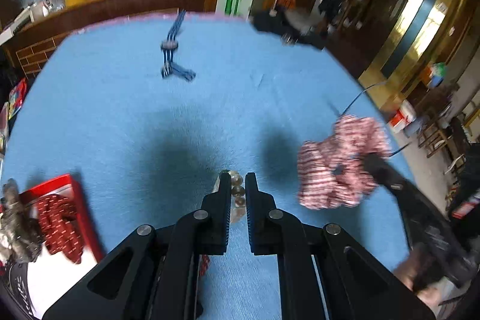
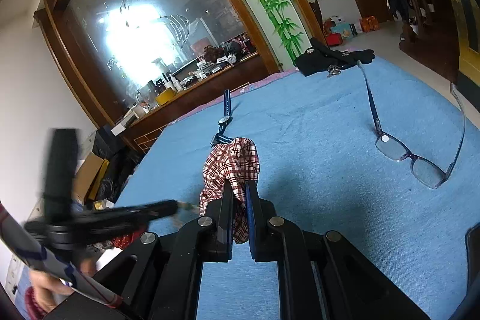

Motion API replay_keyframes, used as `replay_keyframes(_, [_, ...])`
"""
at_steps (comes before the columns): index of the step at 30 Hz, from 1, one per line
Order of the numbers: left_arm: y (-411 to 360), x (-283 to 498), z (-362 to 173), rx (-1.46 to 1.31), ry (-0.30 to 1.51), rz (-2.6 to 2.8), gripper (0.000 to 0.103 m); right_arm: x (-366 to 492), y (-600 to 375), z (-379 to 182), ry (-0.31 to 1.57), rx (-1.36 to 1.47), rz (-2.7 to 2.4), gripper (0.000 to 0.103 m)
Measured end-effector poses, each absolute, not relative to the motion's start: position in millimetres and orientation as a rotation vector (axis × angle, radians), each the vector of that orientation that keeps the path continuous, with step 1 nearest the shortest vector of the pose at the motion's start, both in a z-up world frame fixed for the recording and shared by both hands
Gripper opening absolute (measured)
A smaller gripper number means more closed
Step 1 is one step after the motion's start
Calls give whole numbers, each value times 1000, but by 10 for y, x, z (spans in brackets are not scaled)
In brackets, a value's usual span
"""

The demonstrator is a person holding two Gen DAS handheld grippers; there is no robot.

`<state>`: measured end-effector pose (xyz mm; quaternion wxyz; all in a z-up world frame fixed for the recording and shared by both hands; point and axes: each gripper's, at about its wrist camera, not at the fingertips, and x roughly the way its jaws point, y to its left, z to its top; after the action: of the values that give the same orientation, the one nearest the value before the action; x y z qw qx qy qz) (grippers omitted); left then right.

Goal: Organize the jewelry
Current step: 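Carry the checked scrunchie and bracelet toward the tray with both grippers, then lower both items into the tray and open both grippers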

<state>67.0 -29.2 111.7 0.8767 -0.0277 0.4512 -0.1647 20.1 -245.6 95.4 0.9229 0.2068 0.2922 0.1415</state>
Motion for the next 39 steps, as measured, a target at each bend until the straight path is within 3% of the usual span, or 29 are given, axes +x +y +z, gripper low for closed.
replay_keyframes(19, [987, -340, 1593, -118, 795, -234, 9, -107, -1671, 1095, 636, 369, 518, 8])
replay_keyframes(39, [2117, -447, 978, -211, 867, -81, 9, -38, 36, 842, 856, 198, 750, 9])
